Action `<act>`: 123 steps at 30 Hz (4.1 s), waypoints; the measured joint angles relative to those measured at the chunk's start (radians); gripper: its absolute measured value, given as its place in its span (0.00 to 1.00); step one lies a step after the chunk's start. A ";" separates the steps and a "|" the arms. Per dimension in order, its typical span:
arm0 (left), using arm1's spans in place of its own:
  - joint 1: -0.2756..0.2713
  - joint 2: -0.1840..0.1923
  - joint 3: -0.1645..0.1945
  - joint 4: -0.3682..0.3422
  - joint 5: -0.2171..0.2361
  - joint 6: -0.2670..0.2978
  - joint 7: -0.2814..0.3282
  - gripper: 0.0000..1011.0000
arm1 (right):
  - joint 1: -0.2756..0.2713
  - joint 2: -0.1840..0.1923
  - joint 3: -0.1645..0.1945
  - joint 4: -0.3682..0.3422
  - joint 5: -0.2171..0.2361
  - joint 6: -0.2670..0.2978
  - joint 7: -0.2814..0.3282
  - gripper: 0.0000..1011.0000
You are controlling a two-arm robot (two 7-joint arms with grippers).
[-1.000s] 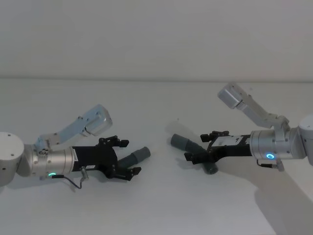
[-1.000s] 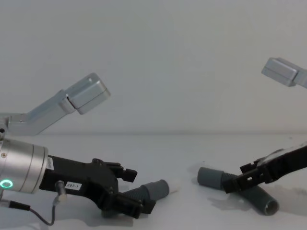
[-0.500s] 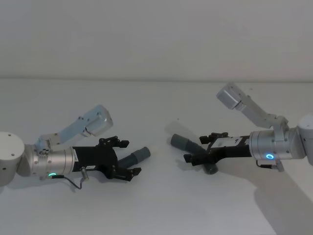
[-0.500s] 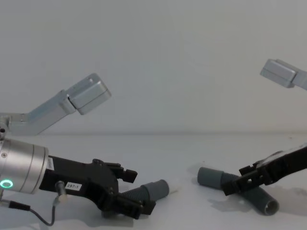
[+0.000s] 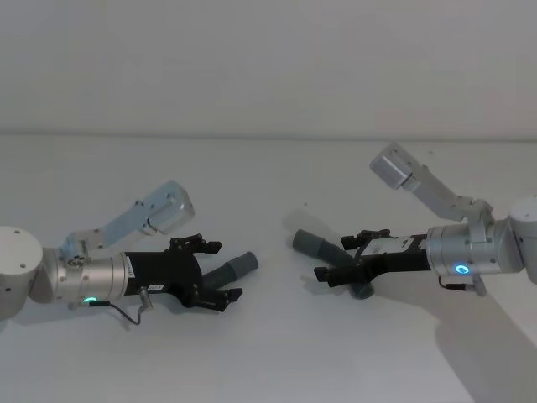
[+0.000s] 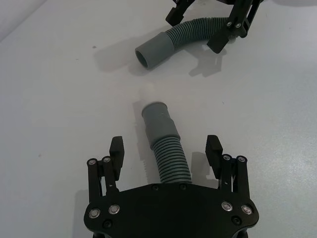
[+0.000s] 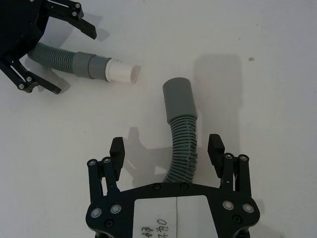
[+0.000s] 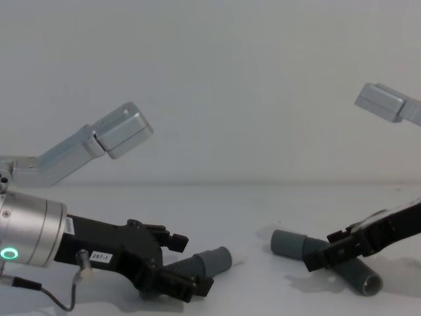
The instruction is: Use both hands to pick up one end of the pipe from the table, align the ends, and insert them.
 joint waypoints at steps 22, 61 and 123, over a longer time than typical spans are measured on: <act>0.001 0.002 0.001 -0.001 0.004 0.003 0.002 0.99 | 0.007 0.002 -0.011 0.002 0.012 0.008 -0.005 0.88; 0.001 0.002 0.001 -0.002 0.006 0.003 0.003 0.87 | 0.009 0.002 -0.013 0.002 0.014 0.009 -0.008 0.24; -0.002 -0.007 -0.007 0.032 0.060 -0.175 0.015 0.31 | -0.001 0.042 -0.015 -0.053 -0.035 -0.095 -0.034 0.24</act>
